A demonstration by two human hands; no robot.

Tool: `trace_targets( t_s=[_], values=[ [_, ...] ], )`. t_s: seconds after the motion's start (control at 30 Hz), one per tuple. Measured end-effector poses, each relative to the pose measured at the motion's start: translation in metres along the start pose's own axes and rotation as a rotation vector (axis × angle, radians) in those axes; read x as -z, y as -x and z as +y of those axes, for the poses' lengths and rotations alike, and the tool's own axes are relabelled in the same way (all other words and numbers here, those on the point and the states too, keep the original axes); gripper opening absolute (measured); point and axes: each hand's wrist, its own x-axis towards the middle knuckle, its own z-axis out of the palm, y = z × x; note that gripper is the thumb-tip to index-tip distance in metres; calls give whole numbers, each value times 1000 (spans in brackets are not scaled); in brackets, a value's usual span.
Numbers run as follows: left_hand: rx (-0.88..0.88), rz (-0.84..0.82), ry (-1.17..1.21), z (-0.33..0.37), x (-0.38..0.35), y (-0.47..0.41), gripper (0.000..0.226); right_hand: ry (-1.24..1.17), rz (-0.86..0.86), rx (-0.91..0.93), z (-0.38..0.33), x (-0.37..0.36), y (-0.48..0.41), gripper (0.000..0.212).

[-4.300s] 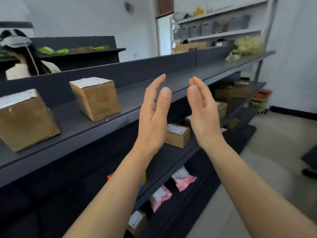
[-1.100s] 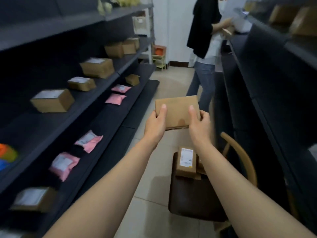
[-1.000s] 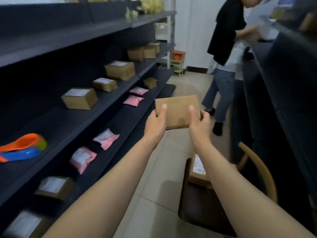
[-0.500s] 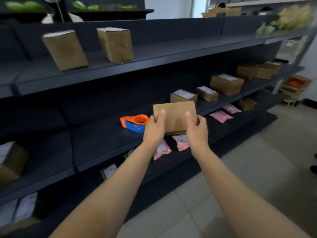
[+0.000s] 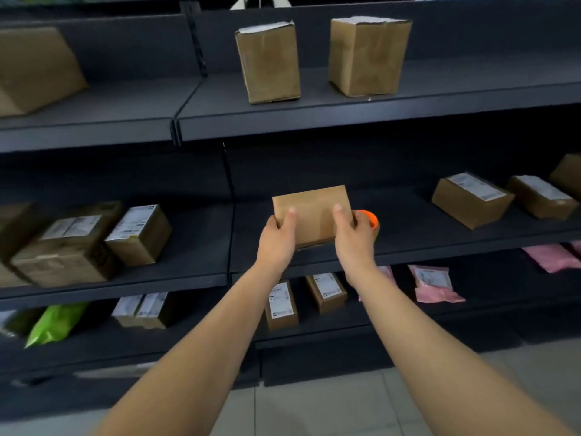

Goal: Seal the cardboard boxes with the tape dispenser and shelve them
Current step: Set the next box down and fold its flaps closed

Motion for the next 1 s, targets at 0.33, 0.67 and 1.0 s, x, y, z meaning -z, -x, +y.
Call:
trace_targets(
  t_s=[0.33, 0.67, 1.0],
  values=[
    [163, 126, -41, -15, -27, -32, 63, 103, -228, -119, 26, 1, -62, 54],
    [317, 183, -42, -41, -38, -54, 50, 261, -399, -232, 45, 0, -98, 54],
    [403, 133, -45, -61, -26, -84, 55, 398, -456, -327, 52, -22, -121, 62]
  ],
)
